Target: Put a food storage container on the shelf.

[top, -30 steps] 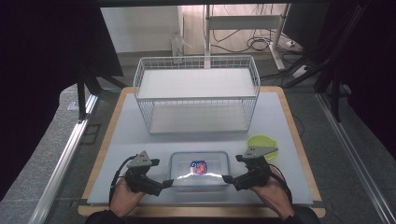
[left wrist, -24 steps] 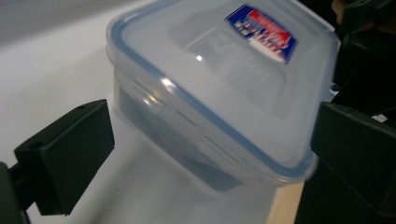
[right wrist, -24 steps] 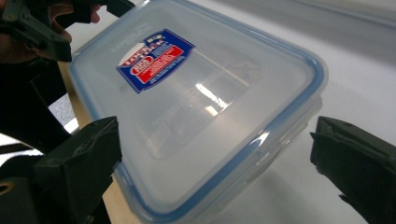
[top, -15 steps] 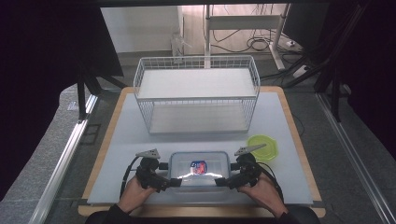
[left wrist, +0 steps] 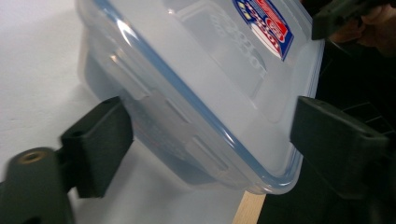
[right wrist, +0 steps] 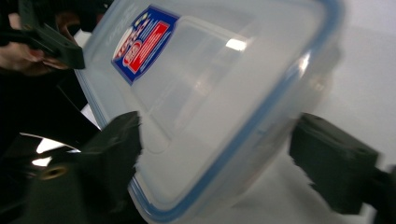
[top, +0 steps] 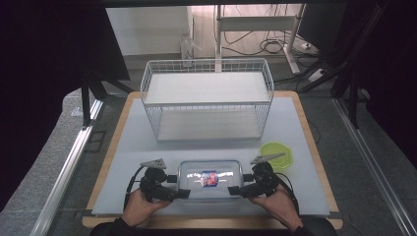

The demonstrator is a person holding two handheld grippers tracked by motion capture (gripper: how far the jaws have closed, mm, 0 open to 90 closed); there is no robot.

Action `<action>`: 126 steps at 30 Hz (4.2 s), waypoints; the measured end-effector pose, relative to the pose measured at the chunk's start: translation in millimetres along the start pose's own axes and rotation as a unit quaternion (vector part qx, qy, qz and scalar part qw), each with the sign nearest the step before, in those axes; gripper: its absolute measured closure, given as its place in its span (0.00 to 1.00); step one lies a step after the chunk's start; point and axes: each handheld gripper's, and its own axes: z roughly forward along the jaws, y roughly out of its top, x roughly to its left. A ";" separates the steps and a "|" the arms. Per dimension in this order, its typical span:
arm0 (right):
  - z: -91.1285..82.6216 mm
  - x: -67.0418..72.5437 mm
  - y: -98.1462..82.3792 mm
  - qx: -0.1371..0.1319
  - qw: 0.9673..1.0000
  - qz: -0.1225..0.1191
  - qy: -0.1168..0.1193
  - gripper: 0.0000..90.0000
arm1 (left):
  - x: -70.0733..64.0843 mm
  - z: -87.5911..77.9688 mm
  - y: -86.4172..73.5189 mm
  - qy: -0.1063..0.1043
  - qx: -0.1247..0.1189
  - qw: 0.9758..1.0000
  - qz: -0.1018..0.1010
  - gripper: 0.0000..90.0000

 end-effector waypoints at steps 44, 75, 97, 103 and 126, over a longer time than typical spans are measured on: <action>-42.3 6.5 25.0 -0.120 0.992 0.018 0.011 0.61 | -9.8 -42.6 34.0 0.017 -0.121 0.992 -0.034 0.58; -93.0 16.7 148.1 -0.175 0.984 -0.037 0.015 0.61 | -11.2 -108.6 147.2 0.024 -0.170 0.985 0.010 0.60; -105.3 -15.2 231.3 -0.206 0.978 -0.028 0.011 0.61 | 31.0 -119.3 232.4 0.021 -0.168 0.985 0.008 0.60; -100.2 -28.8 242.6 -0.211 0.977 -0.019 0.010 0.61 | 43.8 -114.1 242.0 0.025 -0.165 0.986 0.001 0.59; -86.4 -41.6 252.5 -0.199 0.980 -0.021 -0.023 0.56 | 50.4 -99.6 250.3 0.080 -0.156 0.984 0.029 0.52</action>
